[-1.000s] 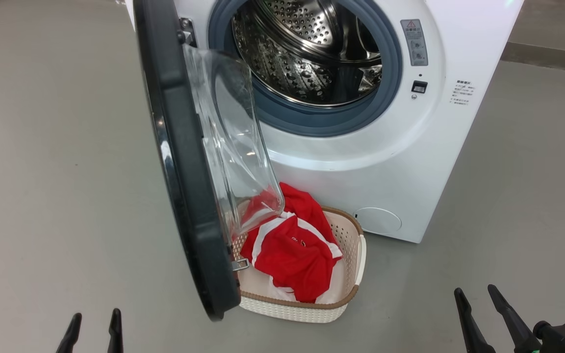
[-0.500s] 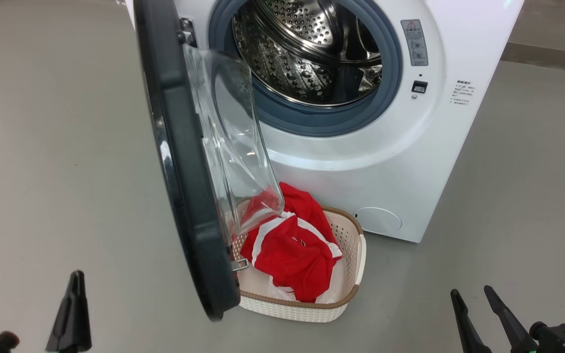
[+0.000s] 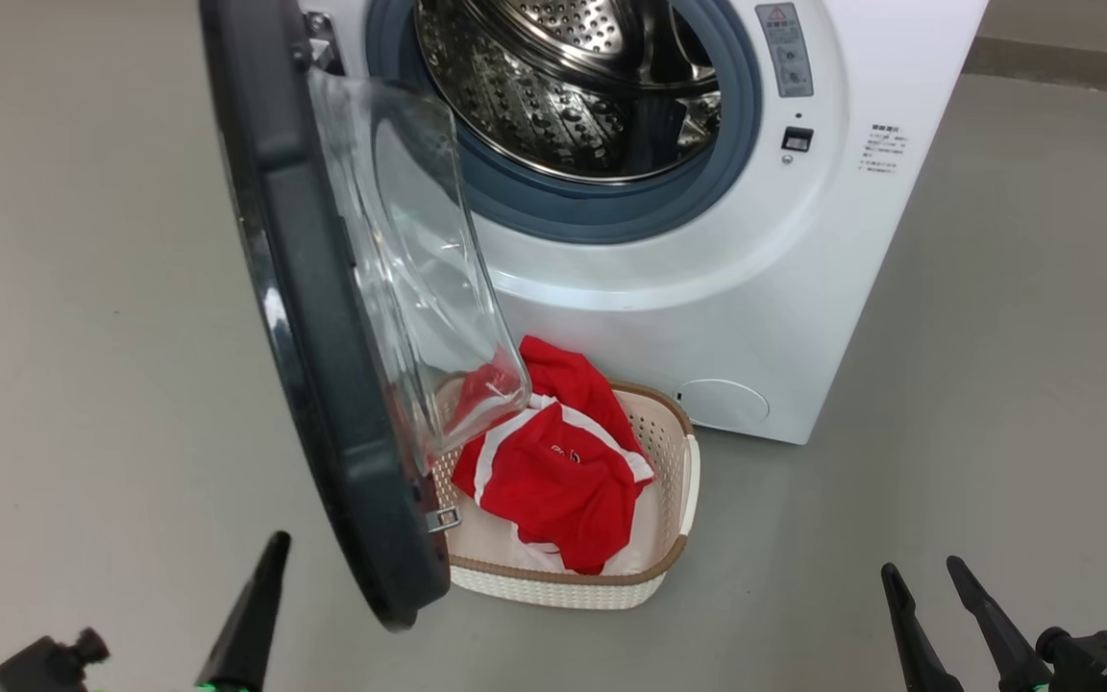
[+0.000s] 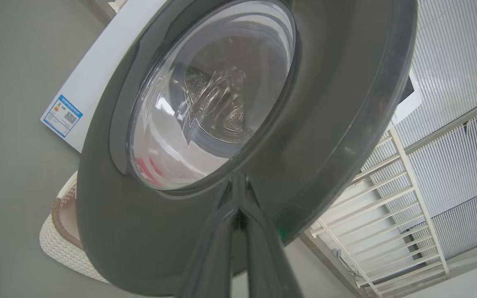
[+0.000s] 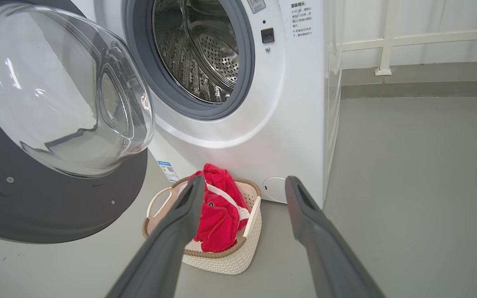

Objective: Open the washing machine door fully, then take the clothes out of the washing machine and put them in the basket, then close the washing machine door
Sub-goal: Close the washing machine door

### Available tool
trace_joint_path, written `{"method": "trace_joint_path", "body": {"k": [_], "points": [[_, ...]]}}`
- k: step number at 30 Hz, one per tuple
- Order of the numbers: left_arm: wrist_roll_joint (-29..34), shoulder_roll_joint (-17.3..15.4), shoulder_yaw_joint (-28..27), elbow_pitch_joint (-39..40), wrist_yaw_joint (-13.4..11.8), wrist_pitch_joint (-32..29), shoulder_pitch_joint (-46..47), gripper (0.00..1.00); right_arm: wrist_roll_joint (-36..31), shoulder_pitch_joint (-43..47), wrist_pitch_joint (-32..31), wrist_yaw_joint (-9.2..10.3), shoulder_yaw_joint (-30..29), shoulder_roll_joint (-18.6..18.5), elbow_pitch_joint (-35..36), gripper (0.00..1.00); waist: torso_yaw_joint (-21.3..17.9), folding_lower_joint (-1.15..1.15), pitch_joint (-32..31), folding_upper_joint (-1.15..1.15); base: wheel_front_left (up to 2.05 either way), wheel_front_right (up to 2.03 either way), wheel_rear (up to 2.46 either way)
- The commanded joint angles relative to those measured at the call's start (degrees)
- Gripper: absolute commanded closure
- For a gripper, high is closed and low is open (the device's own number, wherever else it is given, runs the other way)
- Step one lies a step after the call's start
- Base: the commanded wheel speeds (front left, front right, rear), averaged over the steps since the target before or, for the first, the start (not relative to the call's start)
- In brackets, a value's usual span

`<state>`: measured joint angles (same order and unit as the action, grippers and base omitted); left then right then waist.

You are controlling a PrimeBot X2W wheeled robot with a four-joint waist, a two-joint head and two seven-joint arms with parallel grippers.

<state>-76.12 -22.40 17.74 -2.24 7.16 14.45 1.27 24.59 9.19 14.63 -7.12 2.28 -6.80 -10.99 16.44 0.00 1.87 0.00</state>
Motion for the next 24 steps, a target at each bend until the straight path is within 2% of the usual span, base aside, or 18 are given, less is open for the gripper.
{"method": "trace_joint_path", "body": {"k": [1,6,12,19,24], "points": [[-0.63,-2.06,-1.53,1.69,0.33,0.24,3.18,1.0,-0.15,-1.94,0.37,-0.36,1.01,-0.84,1.45,0.0,-0.5,0.0,0.49,0.0,0.0,0.0,0.0],[-4.08,-5.31,3.69,3.53,0.33,0.27,4.32,1.0,-0.09,-2.31,0.37,-0.36,1.02,-0.88,1.49,0.0,-1.43,0.0,1.15,0.0,0.0,0.0,0.0],[-4.76,-6.5,7.2,3.79,0.33,0.45,6.83,1.0,0.01,-3.15,0.37,-0.36,0.93,-1.08,1.57,0.0,-2.81,0.0,2.27,0.0,0.0,0.0,0.0],[-3.09,-5.87,9.48,3.07,0.33,0.52,10.79,1.0,0.15,-4.12,0.37,-0.36,0.71,-1.17,1.78,0.0,-4.62,0.0,3.89,0.0,0.0,0.0,0.0],[-0.88,-3.6,11.49,1.73,0.33,0.53,15.53,1.0,0.29,-5.39,0.37,-0.36,0.72,-1.02,1.91,0.0,-6.94,0.0,5.63,0.0,0.0,0.0,0.0]]}}
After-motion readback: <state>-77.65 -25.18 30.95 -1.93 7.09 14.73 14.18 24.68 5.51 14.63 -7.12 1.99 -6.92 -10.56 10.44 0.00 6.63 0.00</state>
